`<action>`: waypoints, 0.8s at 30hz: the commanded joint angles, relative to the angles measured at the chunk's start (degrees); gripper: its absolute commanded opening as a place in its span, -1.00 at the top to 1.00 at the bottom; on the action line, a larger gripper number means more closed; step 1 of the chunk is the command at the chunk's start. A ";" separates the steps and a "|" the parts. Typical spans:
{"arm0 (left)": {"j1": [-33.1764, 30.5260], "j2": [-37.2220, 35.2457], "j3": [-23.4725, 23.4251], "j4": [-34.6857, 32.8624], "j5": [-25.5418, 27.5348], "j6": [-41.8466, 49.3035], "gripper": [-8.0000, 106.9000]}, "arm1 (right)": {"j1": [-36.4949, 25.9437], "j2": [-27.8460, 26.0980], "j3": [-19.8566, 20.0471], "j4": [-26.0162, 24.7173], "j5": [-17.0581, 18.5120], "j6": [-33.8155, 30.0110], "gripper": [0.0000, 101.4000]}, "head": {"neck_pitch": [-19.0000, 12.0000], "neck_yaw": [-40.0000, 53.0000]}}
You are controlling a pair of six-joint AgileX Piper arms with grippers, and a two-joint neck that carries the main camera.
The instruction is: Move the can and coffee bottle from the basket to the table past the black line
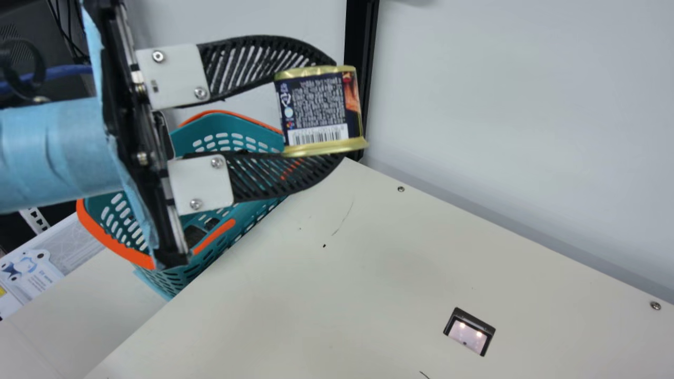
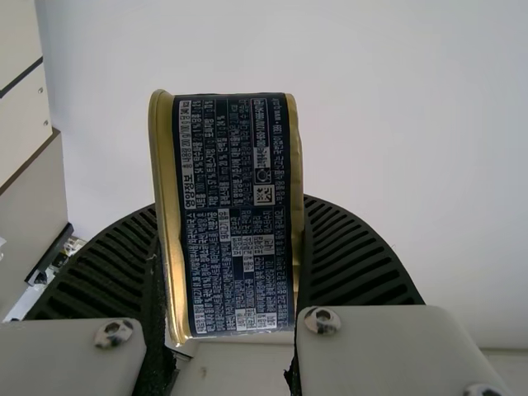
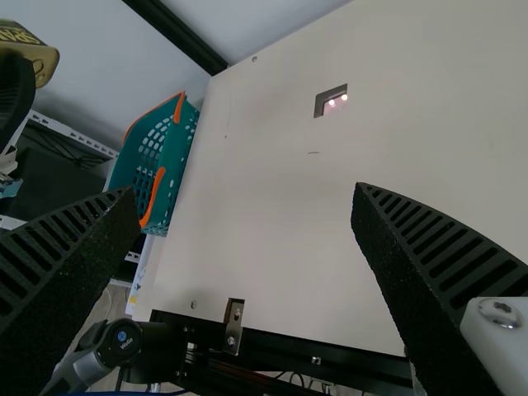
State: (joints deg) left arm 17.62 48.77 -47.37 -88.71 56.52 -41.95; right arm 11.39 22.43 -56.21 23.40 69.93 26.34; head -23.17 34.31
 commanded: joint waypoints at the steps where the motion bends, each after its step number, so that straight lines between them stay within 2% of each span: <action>1: -1.43 -0.31 0.27 -0.61 -0.15 -0.81 0.68 | 0.00 0.00 0.00 0.00 0.00 0.00 -1.00 | -1.76 0.74; 4: -4.38 -1.31 0.69 -2.24 -0.78 -2.14 0.68 | 0.00 0.00 0.00 0.00 0.00 0.00 -1.00 | -1.76 0.74; 5: -2.61 -0.90 0.53 -1.43 -0.48 -1.44 0.68 | 0.00 0.00 0.00 0.00 0.00 0.00 -1.00 | -1.76 0.74; 8: -4.38 -1.30 0.56 -2.39 -0.68 -2.09 0.68 | 0.00 0.00 0.00 0.00 0.00 0.00 -1.00 | -1.76 0.74; 24: -4.38 -1.30 0.56 -2.31 -0.55 -2.09 0.68 | 0.00 0.00 0.00 0.00 0.00 0.00 -1.00 | -1.76 0.74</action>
State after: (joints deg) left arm 13.24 47.47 -46.81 -91.01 55.97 -44.04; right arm 11.39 22.43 -56.21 23.40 69.93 26.34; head -23.17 34.31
